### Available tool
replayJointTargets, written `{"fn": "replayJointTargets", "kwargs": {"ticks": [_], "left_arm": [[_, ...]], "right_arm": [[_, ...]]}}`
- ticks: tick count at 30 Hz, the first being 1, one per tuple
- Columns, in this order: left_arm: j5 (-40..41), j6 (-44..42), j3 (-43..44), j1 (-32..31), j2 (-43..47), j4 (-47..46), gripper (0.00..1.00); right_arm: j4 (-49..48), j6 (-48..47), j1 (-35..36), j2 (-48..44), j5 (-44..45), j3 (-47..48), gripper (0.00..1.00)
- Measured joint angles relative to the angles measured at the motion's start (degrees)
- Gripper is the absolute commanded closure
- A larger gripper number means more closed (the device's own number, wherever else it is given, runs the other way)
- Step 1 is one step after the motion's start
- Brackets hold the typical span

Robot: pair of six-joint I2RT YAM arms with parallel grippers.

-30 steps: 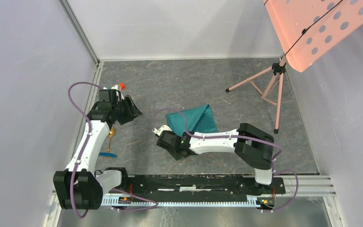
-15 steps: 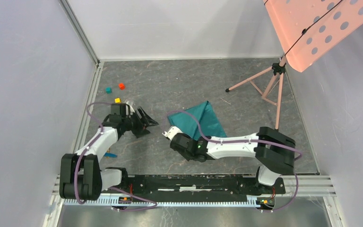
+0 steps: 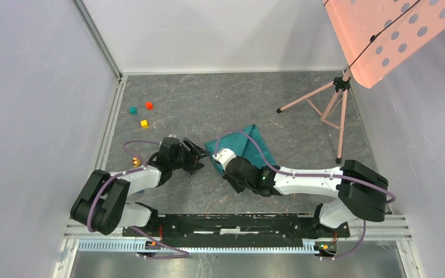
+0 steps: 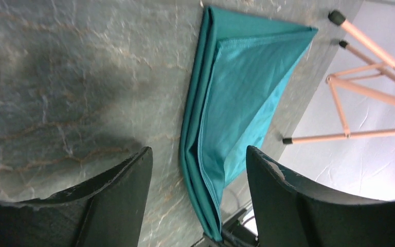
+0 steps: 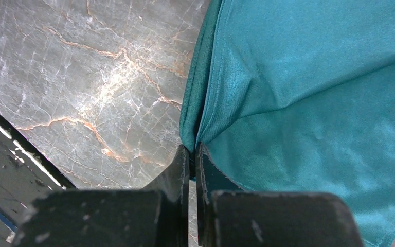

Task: Fold the napkin into a case and place the utensils inside
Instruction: Pick up the upper triangle-folded napkin from the center of the board.

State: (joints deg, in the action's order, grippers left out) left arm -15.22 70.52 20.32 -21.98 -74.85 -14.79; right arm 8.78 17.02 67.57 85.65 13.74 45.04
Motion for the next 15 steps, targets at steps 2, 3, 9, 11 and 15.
{"fn": "replayJointTargets", "kwargs": {"ticks": [2,3,9,11,15], "left_arm": [[1.6,1.4,0.2,-0.3,-2.0,-1.9,0.29],[1.9,2.2,0.4,-0.5,-3.4,-2.9,0.3],[1.7,4.1,2.6,-1.9,-10.1,-9.6,0.35],[1.9,4.1,2.7,-2.3,-10.8,-10.5,0.38],[2.5,4.1,3.1,-2.7,-12.0,-11.1,0.46]], "right_arm": [[-0.6,0.0,-0.5,-1.0,-0.5,-0.6,1.0],[-1.0,-0.1,-0.7,-1.4,-0.9,-0.7,1.0],[-2.1,-0.4,-1.8,-3.6,-2.2,-1.0,1.0],[-2.3,-0.4,-2.1,-4.4,-2.4,-1.1,1.0],[-2.6,-0.5,-2.4,-5.1,-2.8,-1.3,1.0]]}}
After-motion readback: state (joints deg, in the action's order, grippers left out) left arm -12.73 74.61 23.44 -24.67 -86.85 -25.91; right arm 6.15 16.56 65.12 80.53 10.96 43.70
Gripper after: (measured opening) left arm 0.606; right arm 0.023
